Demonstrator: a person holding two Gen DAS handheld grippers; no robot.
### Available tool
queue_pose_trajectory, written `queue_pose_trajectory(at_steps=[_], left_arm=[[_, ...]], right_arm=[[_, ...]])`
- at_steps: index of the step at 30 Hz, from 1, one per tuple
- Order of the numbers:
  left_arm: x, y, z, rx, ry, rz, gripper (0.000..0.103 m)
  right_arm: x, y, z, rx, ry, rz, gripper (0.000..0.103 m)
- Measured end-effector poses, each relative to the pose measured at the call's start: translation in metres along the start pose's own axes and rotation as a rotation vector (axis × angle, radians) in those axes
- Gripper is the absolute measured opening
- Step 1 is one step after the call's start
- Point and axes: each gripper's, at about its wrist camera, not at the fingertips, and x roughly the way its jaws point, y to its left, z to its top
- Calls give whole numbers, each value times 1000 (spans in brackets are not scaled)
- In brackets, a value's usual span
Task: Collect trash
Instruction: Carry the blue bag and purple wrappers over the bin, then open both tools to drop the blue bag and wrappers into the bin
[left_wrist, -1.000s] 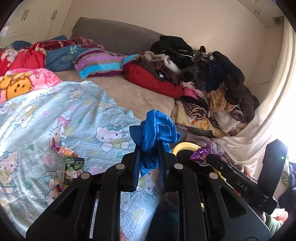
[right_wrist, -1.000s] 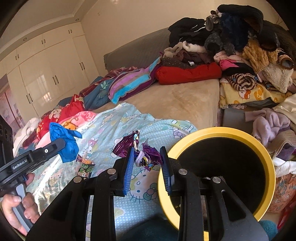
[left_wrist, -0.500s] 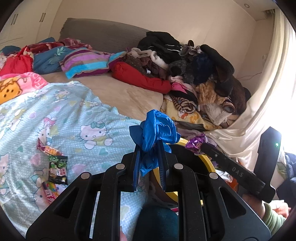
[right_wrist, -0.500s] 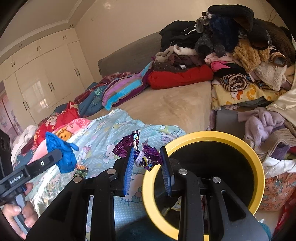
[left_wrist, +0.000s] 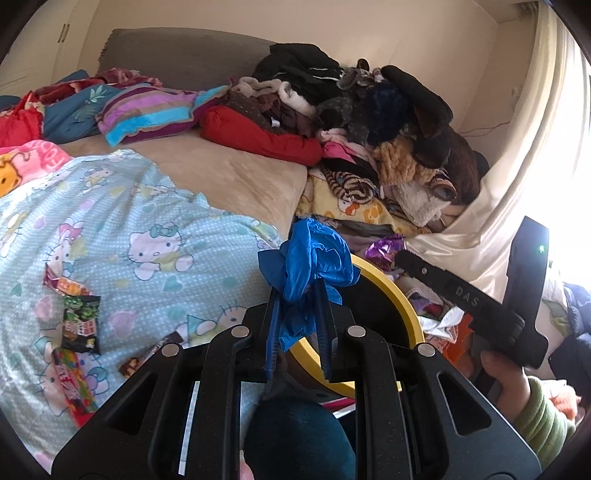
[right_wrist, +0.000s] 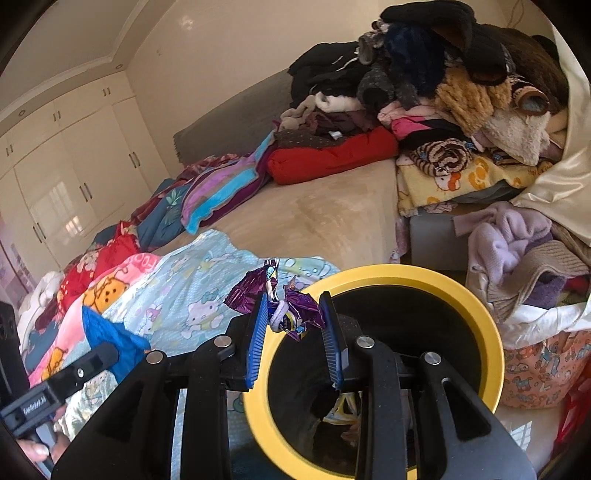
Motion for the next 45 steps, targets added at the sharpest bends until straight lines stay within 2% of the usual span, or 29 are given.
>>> queue_pose_trajectory(at_steps=[10, 26, 45], left_arm=[[16, -20, -8, 29, 40, -26, 12], [41, -45, -19, 70, 93, -56, 12], [94, -79, -37, 164, 215, -82, 12]], right_arm=[[-3, -28, 6, 37, -18, -41, 27], [-1, -60, 8, 85, 1, -79, 28], [10, -96, 0, 140, 25, -142, 29]])
